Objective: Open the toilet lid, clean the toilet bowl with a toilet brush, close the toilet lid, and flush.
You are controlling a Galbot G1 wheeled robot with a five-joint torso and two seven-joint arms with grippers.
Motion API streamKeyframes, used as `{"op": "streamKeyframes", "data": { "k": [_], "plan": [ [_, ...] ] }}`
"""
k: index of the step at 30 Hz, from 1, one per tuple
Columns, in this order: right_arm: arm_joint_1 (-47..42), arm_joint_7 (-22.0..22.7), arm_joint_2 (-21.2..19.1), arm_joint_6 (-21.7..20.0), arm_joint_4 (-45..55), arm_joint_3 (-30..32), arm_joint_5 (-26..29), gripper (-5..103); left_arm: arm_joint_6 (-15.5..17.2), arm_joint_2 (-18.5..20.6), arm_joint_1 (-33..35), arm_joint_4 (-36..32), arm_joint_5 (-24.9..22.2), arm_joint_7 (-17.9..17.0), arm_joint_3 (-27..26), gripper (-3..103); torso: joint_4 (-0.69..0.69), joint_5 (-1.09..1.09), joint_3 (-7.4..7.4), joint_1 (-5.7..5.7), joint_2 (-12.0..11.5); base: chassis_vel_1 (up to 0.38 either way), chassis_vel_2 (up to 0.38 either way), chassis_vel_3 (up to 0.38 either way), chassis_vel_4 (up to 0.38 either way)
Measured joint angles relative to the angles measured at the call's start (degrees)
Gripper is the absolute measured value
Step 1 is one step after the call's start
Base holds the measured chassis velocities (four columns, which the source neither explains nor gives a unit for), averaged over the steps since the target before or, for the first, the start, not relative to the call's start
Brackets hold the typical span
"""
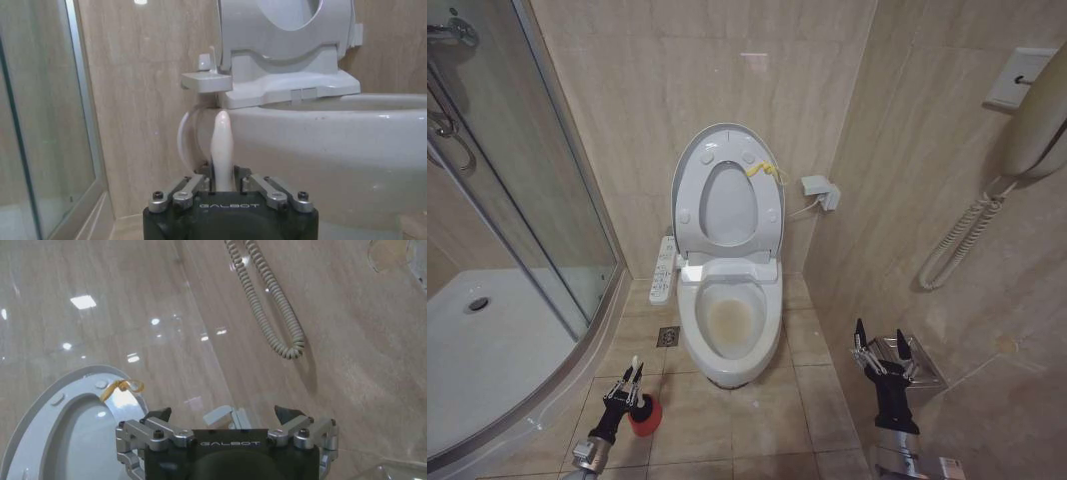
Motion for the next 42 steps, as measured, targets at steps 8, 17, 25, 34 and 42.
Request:
{"op": "streamKeyframes", "data": {
  "k": [8, 17, 25, 34, 42],
  "plan": [
    [0.01, 0.04, 0.03, 0.01, 0.04, -0.02, 0.01, 100, 0.02, 0.25, 0.39, -0.42, 0.22, -1.38, 0.02, 43, 0.0, 0.0, 0.0, 0.0, 0.0, 0.0, 0.0, 0.0, 0.0],
    [0.06, 0.71, 0.1, -0.19, 0.07, -0.06, -0.03, 100, 0.7, 0.51, 4.69, -8.31, -1.43, -6.57, 1.62, 70, 0.0, 0.0, 0.0, 0.0, 0.0, 0.0, 0.0, 0.0, 0.0],
    [0.63, 3.61, 0.29, -1.49, 0.34, -0.44, -3.5, 100, 7.62, 1.17, 11.17, -25.71, -0.5, -28.61, 4.2, 96, 0.02, 0.01, 0.0, 0.0, 0.01, 0.0, 0.0, 0.0, 0.0],
    [2.51, 4.66, 0.52, -2.59, -0.41, -1.08, -6.19, 100, 17.54, 4.54, 13.6, -39.03, -4.81, -36.51, 7.46, 100, 0.01, 0.02, 0.0, 0.01, 0.01, 0.0, 0.0, 0.0, 0.0],
    [5.11, 4.59, 0.42, -3.62, -1.89, -0.97, -6.65, 100, 26.35, 6.94, 15.63, -48.28, -7.93, -40.05, 11.07, 100, 0.01, -0.01, 0.0, 0.01, 0.01, 0.0, 0.0, 0.0, 0.0]
  ]
}}
